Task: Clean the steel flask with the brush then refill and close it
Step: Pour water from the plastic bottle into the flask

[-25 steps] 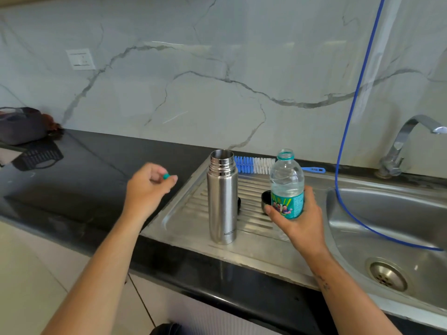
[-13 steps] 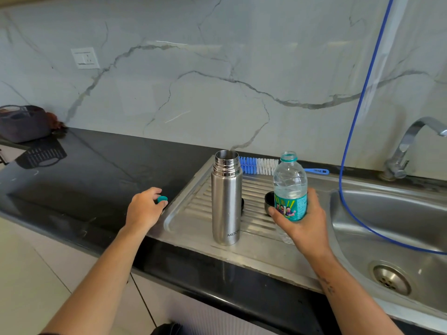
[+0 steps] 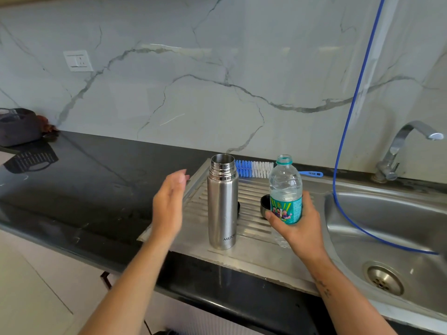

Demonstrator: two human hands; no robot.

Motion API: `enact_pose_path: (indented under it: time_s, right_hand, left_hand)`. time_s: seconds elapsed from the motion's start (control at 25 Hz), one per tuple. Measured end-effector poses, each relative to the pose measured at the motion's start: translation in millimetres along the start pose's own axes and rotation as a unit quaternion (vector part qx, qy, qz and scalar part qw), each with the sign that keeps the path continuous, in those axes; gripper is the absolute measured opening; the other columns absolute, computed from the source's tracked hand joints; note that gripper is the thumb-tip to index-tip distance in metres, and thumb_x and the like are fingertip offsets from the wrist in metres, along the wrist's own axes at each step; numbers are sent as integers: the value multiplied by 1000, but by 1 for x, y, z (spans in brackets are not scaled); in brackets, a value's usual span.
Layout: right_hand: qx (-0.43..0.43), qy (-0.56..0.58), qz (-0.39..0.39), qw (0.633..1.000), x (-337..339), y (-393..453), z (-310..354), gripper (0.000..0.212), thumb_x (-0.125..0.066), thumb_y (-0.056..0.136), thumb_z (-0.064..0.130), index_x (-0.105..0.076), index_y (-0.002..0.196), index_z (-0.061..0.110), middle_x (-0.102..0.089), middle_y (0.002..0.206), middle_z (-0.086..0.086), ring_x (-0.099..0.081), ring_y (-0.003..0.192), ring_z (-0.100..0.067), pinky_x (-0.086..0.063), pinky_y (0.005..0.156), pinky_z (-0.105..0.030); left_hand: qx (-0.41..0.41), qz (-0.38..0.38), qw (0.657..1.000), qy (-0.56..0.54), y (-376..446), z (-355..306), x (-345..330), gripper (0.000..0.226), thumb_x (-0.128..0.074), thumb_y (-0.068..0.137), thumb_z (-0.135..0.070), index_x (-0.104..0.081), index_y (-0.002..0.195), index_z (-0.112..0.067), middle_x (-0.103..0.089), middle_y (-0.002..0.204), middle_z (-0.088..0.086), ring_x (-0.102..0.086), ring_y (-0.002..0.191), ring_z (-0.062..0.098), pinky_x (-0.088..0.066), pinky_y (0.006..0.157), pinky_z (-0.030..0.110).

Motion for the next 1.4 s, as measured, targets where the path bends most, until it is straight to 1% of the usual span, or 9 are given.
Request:
enact_pose_path:
  time_s: [0.12,0.28,0.4,0.56,0.8,0.96,1.04,1.2,1.4]
  right_hand:
    - [-13,5,6,1000,-1,-2,-1,54,-92,70,6,-57,108,22,-71,89,9,-69,79,-5,-53,64,-15]
    - [2,-25,33,999,-10,-1,16,55,-93,70,8,-57,109,20,-71,92,14,-70,77,-8,-55,65,-20]
    - [2,-59,80,995,-12,4,40,58,-93,72,18,-56,115,28,-72,95,15,-72,81,-9,-59,69,-24]
    - [-3,-119,145,982,-6,14,68,56,-93,73,26,-57,115,33,-74,95,10,-72,82,-14,-61,72,-34]
    - [11,-229,220,948,-5,23,99,60,-93,69,35,-58,117,39,-71,90,17,-69,73,-6,-56,59,-23]
    - [13,-278,246,929,-7,30,108,62,-93,71,31,-57,120,38,-72,85,17,-70,67,-7,-58,53,-23]
    - [18,-304,258,917,-8,33,113,60,-93,72,31,-57,120,38,-71,83,21,-69,64,-5,-52,52,-16]
    - [43,-378,272,884,-4,42,123,63,-91,69,48,-55,120,43,-72,84,21,-69,72,0,-51,60,-15]
    - [39,-417,300,857,-4,49,132,60,-88,70,54,-49,116,49,-71,85,16,-67,75,0,-53,63,-19]
  left_hand:
    - [-12,85,990,-108,-36,-6,-55,82,-64,81,-70,-48,146,-22,-64,136,-8,-60,126,12,-50,101,25]
    - [-38,141,988,-41,-44,4,-73,83,-80,70,-56,-39,141,-44,-60,128,-26,-61,118,0,-50,88,11]
    - [-2,153,988,-13,-39,16,-72,81,-88,70,-52,-40,135,-48,-60,126,-24,-59,112,-10,-48,83,5]
    - [44,198,979,-14,-42,28,-78,67,-91,73,-36,-46,121,-52,-64,118,-19,-61,105,-12,-52,77,7]
    - [47,211,976,-31,-41,29,-80,71,-90,74,-38,-44,127,-51,-62,120,-21,-59,108,-15,-51,77,5]
    - [52,209,975,-49,-41,31,-79,73,-91,72,-40,-48,131,-45,-65,121,-19,-62,108,-10,-53,81,10]
    - [54,206,976,-54,-41,32,-78,73,-92,72,-39,-49,131,-45,-65,120,-18,-62,107,-9,-54,81,12]
    - [52,206,976,-51,-41,30,-78,68,-91,73,-38,-49,125,-49,-65,118,-20,-62,106,-11,-53,78,9]
    - [58,208,975,-54,-42,28,-77,66,-90,74,-34,-47,120,-51,-64,116,-20,-61,104,-14,-53,75,8]
Point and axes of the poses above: each hand's wrist, its own y-axis towards the middle knuckle, its own x-axis out of the back of the hand, z = x × y, the point moved 9 cm from there along y, towards the middle knuckle
